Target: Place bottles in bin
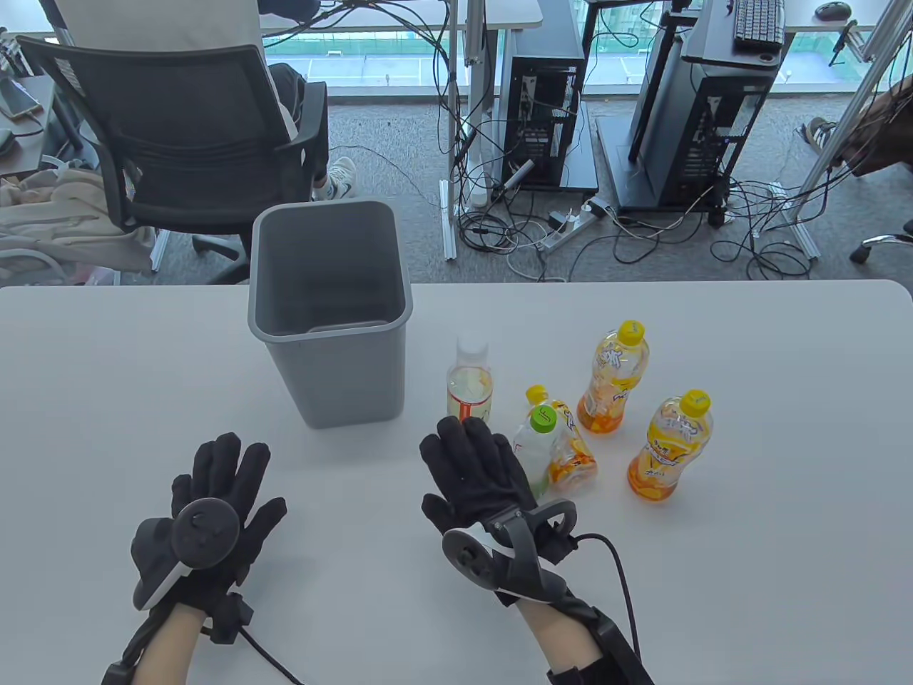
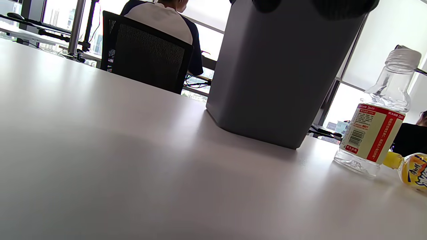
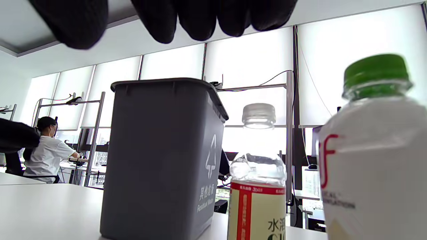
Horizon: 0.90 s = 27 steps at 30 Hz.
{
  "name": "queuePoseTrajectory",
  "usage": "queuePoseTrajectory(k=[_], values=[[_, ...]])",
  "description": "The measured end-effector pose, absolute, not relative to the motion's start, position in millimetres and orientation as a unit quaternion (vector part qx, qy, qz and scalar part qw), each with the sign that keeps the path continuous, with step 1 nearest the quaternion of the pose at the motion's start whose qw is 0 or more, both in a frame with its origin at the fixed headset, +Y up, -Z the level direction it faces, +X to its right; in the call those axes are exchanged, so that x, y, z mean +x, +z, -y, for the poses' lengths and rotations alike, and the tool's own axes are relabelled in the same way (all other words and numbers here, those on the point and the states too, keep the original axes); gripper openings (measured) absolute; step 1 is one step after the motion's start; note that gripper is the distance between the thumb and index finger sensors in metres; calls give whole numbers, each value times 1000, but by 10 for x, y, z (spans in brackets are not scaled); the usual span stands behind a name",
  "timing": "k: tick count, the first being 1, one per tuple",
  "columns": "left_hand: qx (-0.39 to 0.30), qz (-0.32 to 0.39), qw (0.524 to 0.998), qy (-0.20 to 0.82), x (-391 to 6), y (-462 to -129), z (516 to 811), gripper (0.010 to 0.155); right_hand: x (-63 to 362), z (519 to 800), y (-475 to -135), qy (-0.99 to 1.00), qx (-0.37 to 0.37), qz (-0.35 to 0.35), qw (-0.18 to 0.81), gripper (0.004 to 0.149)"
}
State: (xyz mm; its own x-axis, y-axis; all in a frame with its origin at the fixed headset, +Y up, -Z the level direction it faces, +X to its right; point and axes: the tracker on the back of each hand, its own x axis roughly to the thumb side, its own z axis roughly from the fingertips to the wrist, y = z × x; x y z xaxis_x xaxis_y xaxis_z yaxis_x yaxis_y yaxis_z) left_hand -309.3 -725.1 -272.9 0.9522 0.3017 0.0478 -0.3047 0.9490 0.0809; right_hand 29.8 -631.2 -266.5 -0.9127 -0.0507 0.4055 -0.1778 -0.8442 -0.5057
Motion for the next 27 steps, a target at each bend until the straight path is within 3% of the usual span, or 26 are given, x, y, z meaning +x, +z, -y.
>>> queuePoseTrajectory(k=[3,6,18,27], values=[[41,14,986,159,-3109,-2739,7257,77,466,5952,-2790,942,164,293,18,71],[38,13,986,161,-3116,-2748,7262,77,679,5779,-2979,961,116,251,-8,72],[24,-15,983,184,-3230,-2798,7308,77,1044,6140,-3390,992,75,73,-65,70],[14,-49,984,168,-3319,-2822,7324,79,1031,6029,-3372,991,88,99,-1,59]])
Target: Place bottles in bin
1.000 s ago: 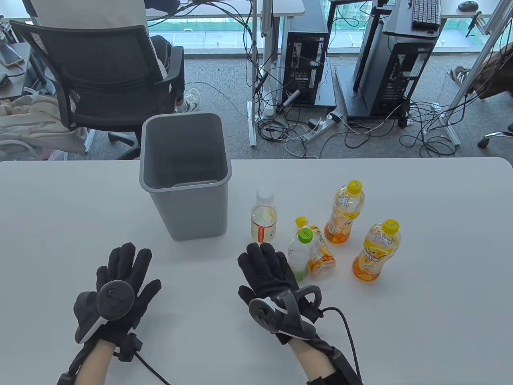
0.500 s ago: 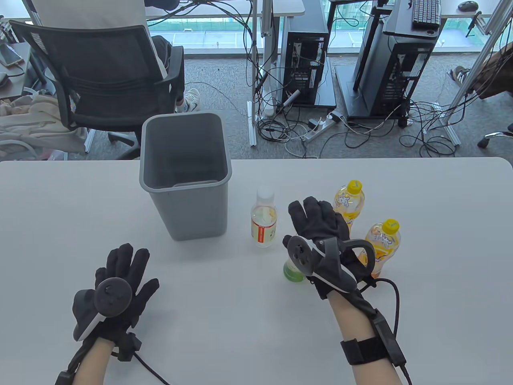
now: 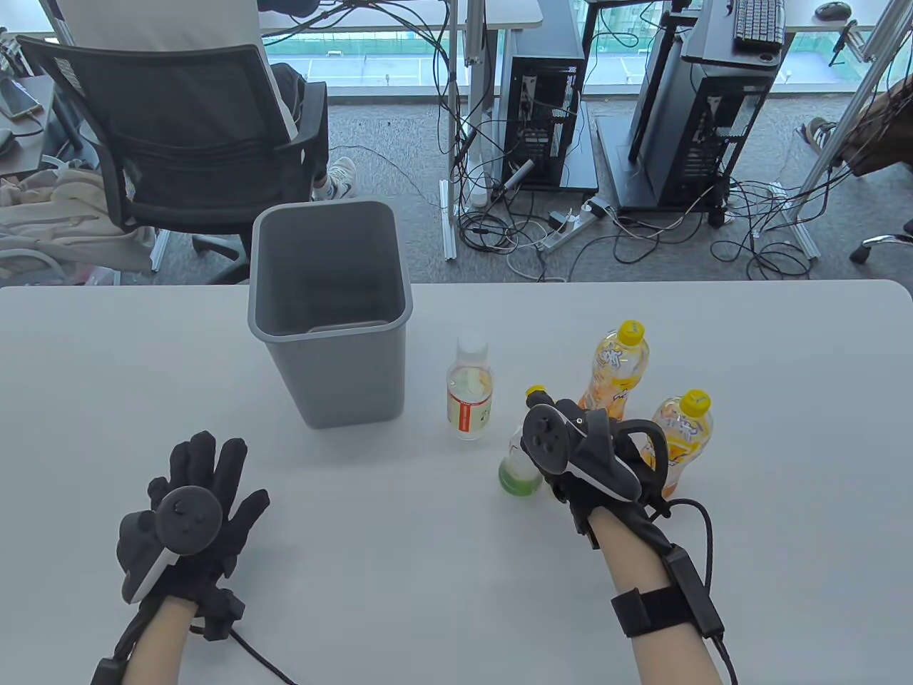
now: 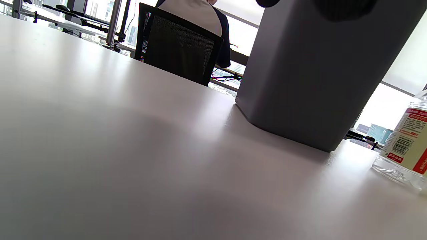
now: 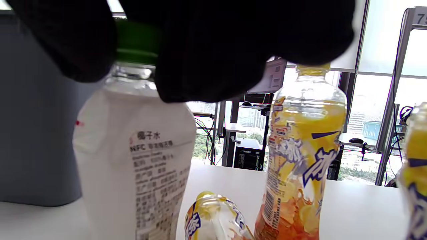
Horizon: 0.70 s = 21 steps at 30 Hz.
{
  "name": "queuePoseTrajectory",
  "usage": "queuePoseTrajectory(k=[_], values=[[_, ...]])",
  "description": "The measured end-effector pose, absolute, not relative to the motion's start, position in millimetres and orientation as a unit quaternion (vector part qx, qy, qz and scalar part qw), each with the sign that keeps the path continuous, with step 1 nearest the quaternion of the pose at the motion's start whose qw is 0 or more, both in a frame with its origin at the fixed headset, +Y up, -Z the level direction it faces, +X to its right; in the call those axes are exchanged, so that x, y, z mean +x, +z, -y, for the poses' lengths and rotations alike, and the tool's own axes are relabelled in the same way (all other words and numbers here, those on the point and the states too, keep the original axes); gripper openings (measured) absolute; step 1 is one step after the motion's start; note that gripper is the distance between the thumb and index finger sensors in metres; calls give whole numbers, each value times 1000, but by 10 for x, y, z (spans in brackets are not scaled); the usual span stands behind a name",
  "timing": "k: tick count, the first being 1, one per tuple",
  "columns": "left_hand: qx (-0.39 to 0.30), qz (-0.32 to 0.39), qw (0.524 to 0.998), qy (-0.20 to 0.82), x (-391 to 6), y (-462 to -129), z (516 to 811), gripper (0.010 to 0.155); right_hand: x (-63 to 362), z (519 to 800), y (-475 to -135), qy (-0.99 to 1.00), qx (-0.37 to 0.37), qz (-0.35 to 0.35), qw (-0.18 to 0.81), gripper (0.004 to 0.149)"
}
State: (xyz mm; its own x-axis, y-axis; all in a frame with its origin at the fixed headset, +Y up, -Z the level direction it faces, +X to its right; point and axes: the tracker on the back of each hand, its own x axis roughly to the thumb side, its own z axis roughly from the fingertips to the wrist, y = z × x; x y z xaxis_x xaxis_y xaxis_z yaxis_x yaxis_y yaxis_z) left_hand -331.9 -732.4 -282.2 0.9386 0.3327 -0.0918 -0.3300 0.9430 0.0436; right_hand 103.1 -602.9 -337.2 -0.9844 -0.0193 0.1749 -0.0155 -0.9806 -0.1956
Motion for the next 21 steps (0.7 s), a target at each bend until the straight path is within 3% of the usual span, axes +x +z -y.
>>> queuePoseTrajectory(k=[4,15,21], values=[[17,-64,983,169,-3427,-2832,7322,79,964,5760,-3278,-985,-112,-108,-72,59],[12,-84,980,179,-3546,-2828,7327,80,750,4602,-3108,-935,-115,-254,-220,60],[10,-88,980,179,-3563,-2830,7335,80,611,4356,-3322,-912,-83,-299,-270,60]])
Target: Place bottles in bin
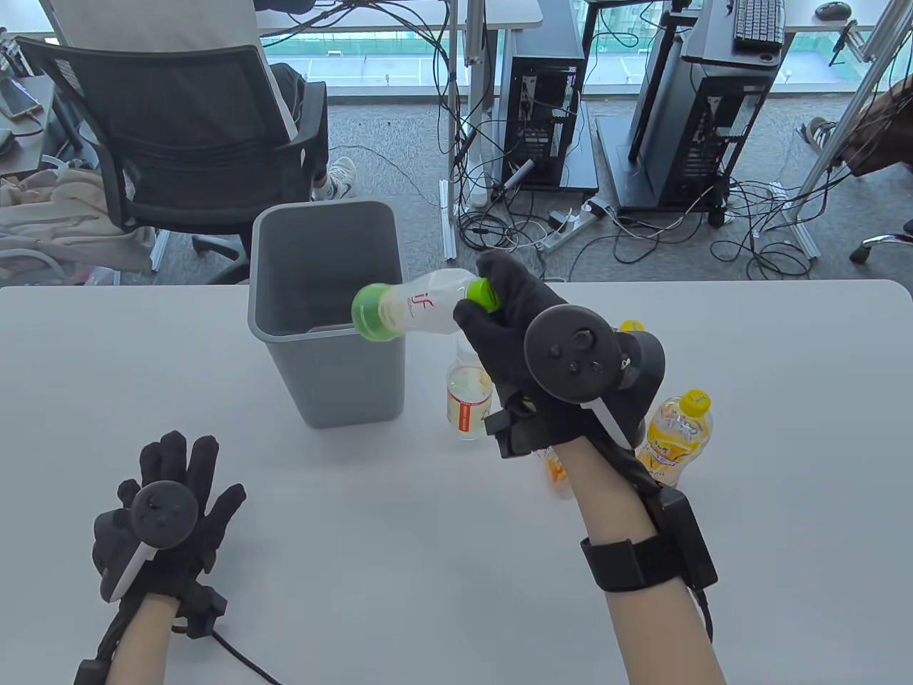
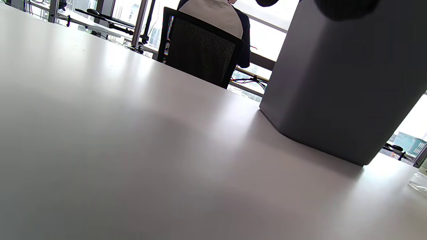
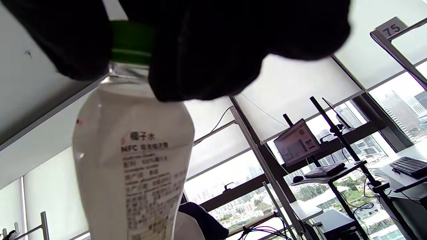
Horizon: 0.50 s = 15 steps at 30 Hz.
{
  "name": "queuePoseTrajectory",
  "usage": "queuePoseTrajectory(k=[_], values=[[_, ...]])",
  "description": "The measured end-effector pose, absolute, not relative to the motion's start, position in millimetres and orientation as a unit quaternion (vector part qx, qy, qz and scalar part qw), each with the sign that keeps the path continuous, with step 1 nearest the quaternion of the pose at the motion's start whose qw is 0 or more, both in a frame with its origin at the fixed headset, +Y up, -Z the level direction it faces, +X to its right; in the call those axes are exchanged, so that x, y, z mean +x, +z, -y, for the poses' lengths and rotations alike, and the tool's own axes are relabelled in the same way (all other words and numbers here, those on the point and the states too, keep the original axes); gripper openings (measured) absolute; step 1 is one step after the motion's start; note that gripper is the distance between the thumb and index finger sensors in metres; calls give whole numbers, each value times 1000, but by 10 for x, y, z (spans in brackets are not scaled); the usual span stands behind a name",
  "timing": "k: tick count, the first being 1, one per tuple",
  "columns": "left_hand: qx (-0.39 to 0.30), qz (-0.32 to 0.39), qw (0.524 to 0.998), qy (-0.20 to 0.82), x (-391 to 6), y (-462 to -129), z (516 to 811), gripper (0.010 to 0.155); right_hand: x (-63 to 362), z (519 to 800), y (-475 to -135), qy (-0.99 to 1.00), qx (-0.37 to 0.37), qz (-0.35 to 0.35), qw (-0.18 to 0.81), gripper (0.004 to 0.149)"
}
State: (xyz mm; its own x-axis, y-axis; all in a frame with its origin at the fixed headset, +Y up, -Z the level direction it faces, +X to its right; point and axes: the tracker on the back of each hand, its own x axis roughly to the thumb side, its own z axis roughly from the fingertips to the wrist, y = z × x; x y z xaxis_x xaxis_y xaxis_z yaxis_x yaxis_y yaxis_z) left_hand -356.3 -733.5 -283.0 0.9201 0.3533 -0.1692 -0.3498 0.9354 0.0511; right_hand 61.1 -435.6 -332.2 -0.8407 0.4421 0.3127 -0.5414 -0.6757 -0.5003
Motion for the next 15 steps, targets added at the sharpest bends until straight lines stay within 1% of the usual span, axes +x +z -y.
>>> queuePoseTrajectory(k=[3,6,12,15], values=[[6,-93,980,177,-3577,-2832,7347,80,440,4378,-3519,914,69,311,251,60],[7,-98,979,177,-3595,-2820,7341,80,262,4463,-3706,921,61,289,253,60],[4,-106,979,176,-3631,-2804,7345,80,-100,4757,-4006,939,59,260,218,60],[2,-108,979,175,-3631,-2797,7332,80,-180,4910,-4108,948,65,221,221,65]])
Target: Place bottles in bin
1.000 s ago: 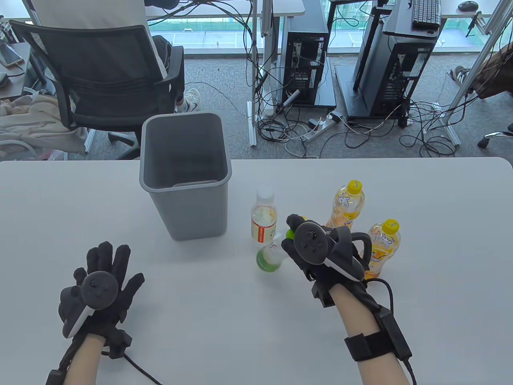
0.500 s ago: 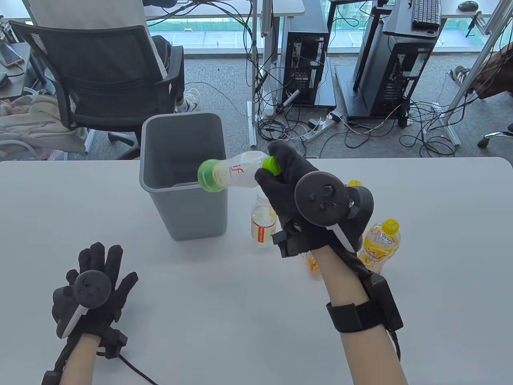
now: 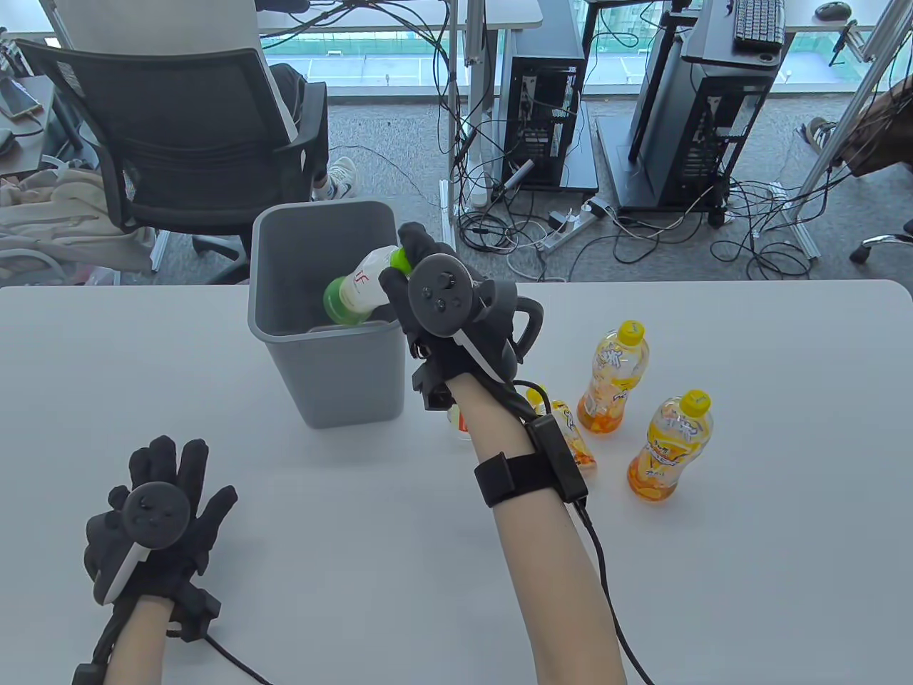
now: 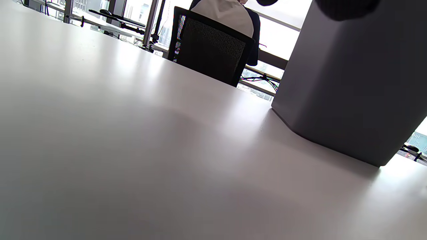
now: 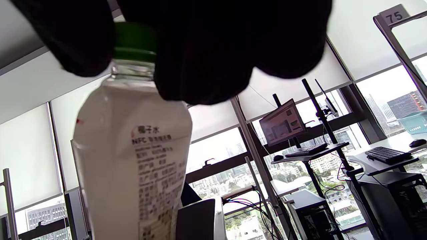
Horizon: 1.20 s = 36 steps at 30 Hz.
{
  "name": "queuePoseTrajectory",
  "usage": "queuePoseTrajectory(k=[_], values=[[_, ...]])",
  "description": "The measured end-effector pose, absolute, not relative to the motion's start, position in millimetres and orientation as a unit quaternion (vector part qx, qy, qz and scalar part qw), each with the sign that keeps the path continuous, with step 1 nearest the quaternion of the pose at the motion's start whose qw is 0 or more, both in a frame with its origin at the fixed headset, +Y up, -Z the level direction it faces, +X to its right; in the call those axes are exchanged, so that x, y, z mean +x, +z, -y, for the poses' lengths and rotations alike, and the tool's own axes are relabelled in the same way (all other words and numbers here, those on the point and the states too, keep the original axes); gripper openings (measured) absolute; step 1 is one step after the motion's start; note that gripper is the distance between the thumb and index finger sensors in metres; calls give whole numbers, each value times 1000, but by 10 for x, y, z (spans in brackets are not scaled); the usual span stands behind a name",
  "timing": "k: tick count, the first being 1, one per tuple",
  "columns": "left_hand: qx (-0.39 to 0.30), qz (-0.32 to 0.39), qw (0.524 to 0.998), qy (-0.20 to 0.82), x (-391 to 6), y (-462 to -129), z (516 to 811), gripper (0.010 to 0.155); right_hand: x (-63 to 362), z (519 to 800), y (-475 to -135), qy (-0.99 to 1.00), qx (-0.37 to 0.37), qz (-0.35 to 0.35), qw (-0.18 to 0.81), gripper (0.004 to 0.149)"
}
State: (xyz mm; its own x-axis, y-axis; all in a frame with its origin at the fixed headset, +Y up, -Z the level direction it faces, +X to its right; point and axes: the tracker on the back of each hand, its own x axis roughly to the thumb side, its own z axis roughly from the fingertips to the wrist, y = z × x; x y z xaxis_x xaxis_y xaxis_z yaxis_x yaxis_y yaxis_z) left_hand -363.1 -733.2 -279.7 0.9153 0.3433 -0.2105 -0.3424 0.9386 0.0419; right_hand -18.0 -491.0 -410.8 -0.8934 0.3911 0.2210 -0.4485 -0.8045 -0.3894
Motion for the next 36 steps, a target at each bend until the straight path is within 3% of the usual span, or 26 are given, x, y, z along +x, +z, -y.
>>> queuePoseTrajectory(k=[2,10,16,22,27,36], values=[[2,-109,978,177,-3636,-2794,7328,80,-169,4980,-4130,944,67,221,237,72],[-2,-108,979,174,-3627,-2802,7323,80,87,5238,-4218,963,41,214,159,63],[-3,-105,980,171,-3625,-2808,7328,80,223,5699,-4350,991,37,126,35,69],[-5,-104,980,170,-3621,-2813,7329,80,257,6108,-4450,998,33,51,-21,74],[-8,-104,980,170,-3617,-2814,7329,80,267,6182,-4470,998,29,60,5,72],[-9,-105,980,171,-3617,-2815,7329,80,350,6040,-4420,996,21,86,-13,68]])
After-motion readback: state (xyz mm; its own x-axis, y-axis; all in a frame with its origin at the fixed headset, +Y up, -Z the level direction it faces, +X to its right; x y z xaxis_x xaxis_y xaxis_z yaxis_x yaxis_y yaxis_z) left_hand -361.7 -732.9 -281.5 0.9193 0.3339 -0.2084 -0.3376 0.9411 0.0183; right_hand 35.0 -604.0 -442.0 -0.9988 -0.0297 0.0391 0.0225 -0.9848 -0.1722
